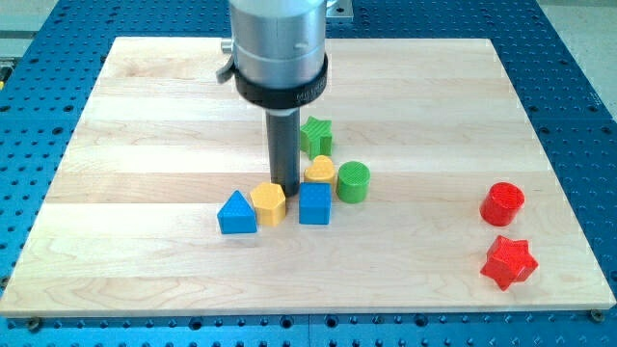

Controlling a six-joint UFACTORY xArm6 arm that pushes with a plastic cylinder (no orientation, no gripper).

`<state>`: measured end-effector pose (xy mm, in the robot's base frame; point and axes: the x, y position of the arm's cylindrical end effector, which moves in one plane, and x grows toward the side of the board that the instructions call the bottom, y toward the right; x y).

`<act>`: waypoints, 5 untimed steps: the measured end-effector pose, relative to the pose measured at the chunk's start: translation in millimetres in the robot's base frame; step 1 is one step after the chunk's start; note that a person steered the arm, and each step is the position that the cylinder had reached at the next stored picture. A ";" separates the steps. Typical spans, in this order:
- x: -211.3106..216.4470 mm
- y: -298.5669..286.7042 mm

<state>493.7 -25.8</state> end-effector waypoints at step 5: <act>-25.2 208.2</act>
